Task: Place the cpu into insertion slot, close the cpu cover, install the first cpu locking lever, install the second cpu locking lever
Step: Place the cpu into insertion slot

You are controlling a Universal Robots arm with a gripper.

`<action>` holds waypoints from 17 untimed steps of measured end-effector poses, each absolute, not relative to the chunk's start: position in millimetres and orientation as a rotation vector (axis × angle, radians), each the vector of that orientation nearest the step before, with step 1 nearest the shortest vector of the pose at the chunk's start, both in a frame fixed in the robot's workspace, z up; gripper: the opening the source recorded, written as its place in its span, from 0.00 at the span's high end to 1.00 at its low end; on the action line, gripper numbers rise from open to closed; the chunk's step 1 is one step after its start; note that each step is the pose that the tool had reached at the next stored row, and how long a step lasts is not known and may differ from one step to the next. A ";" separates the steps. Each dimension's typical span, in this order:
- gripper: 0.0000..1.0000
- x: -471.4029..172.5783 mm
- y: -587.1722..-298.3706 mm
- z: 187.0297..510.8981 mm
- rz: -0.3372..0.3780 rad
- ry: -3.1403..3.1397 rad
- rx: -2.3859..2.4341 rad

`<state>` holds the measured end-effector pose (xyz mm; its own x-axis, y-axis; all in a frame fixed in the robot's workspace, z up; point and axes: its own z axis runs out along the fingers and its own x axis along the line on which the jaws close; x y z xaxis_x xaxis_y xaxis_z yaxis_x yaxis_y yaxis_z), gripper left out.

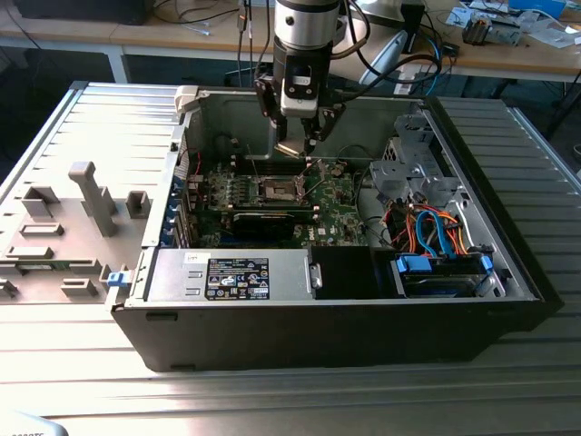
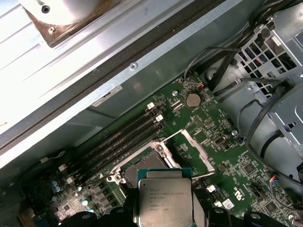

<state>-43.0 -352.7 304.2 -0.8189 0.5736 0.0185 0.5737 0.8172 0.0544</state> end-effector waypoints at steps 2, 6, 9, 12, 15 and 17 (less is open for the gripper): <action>0.45 -43.0 -352.7 304.2 -0.090 -2.990 -0.956; 0.45 -43.0 -352.7 304.2 -0.089 -2.985 -0.973; 0.45 -43.0 -352.7 304.1 -0.089 -2.982 -0.984; 0.45 -43.0 -352.7 304.2 -0.089 -2.979 -0.994; 0.45 -43.0 -352.7 304.2 -0.089 -2.974 -1.011; 0.45 -43.0 -352.7 304.1 -0.089 -2.971 -1.018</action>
<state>-43.0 -352.7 304.1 -0.7902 0.6126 0.0178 0.6126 0.7886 0.0535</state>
